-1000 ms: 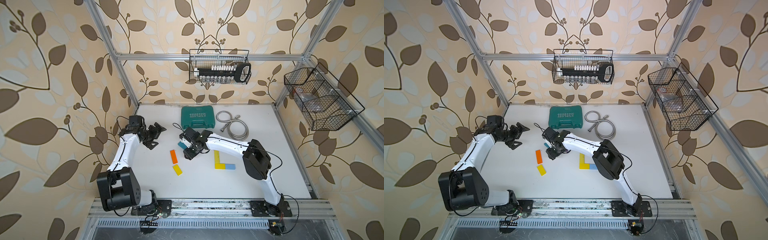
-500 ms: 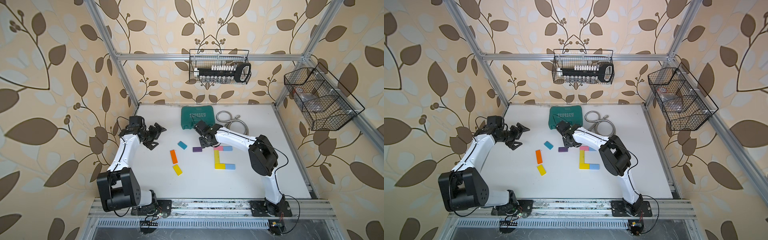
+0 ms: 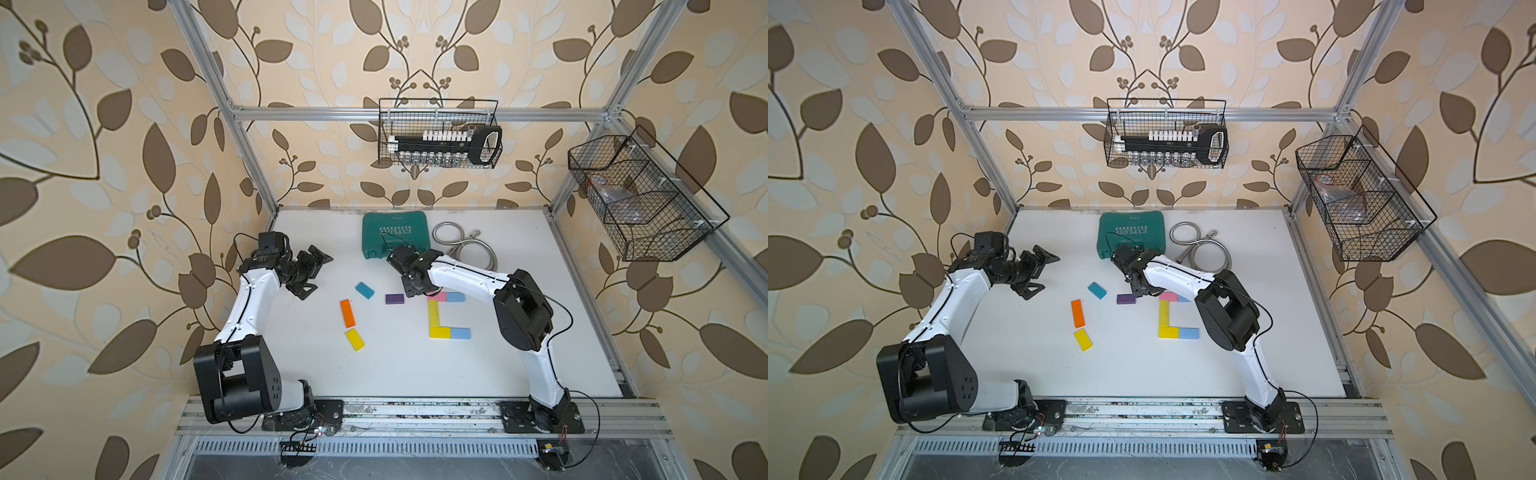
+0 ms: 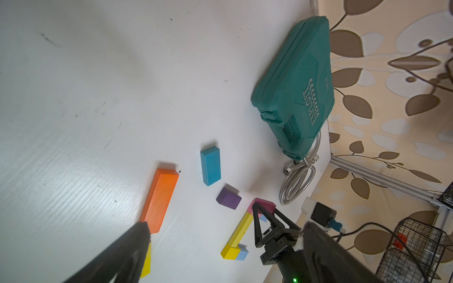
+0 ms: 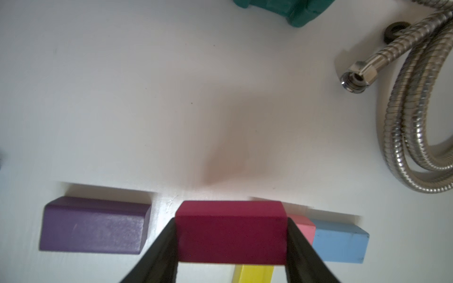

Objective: Assemble the letter c with building blocks
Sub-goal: Assemble the building block at the center of the board.

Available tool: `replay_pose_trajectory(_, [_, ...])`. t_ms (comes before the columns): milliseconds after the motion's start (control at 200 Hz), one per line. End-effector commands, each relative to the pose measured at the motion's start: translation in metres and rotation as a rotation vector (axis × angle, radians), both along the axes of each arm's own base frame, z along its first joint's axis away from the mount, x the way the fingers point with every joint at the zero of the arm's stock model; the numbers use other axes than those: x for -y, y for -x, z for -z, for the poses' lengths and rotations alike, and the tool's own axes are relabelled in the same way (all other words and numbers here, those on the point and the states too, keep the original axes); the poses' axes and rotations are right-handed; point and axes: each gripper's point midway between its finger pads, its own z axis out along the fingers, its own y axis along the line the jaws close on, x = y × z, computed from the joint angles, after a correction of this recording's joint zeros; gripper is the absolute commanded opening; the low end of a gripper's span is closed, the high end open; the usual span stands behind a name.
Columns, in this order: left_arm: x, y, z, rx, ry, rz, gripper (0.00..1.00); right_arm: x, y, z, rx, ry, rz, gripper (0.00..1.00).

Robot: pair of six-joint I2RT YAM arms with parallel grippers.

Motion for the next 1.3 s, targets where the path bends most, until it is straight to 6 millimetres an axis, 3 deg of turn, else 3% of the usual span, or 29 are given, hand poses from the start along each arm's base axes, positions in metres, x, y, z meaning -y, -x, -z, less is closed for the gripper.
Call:
replay_pose_trajectory(0, [0.002,0.001,-0.012,0.041,0.023,0.003,0.99,-0.004,0.001,0.005,-0.005,0.028,0.0,0.31])
replay_pose_trajectory(790, [0.003,0.002,-0.011,0.039,0.024,0.008,0.99,-0.034,0.014,0.027,-0.07,-0.036,0.008,0.31])
replay_pose_trajectory(1295, [0.003,0.001,-0.012,0.041,0.025,0.004,0.99,-0.034,0.026,0.035,-0.09,-0.116,0.097,0.34])
